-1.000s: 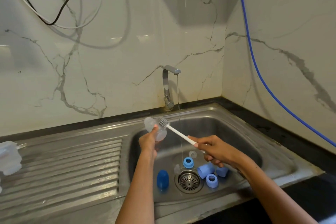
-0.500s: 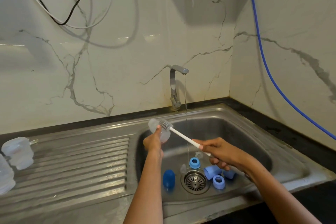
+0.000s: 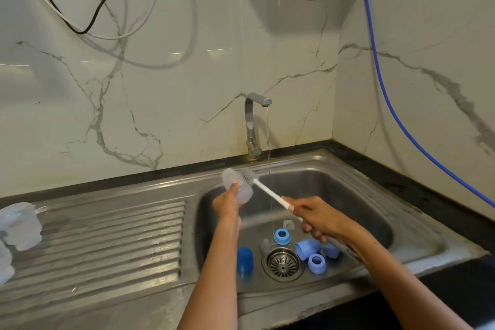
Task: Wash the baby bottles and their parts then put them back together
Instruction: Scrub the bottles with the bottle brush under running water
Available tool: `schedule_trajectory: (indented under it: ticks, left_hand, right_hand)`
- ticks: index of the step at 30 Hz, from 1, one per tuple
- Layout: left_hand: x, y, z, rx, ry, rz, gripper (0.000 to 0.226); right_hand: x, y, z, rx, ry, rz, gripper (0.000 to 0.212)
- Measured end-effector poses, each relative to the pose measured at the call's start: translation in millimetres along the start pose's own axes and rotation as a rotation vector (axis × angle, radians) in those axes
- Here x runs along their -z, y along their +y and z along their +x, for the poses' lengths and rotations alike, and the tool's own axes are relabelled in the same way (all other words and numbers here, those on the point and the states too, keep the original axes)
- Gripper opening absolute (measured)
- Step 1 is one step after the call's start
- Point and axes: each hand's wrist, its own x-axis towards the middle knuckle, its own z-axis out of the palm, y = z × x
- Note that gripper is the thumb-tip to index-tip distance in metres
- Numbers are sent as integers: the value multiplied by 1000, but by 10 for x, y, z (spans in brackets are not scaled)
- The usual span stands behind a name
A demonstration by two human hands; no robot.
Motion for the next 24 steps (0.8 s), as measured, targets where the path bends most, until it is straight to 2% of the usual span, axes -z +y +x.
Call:
schedule_trajectory:
  ticks: [3, 7, 9, 14, 16, 21, 24]
  left_hand:
    - [119, 79, 100, 62, 4, -99, 49]
    - [9, 21, -16, 76, -218, 132, 43]
    - [-36, -10, -40, 72, -263, 169, 42]
    - [98, 65, 92, 121, -206, -40, 41]
    - [133, 95, 115, 150, -244, -73, 46]
    - [70, 41, -41, 206, -515, 34, 46]
    - [74, 56, -24, 220, -531, 73, 45]
  right_hand:
    - [18, 74, -69, -20, -68, 32, 29]
    - [-34, 54, 27, 17, 74, 28, 34]
    - [-53, 28, 66, 30, 109, 36, 36]
    - [-32, 4, 10, 24, -12, 110, 32]
    - [-19, 3, -29, 39, -42, 136, 30]
    - [-44, -44, 44, 96, 117, 112, 35]
    - [-59, -43, 103, 104, 123, 89, 37]
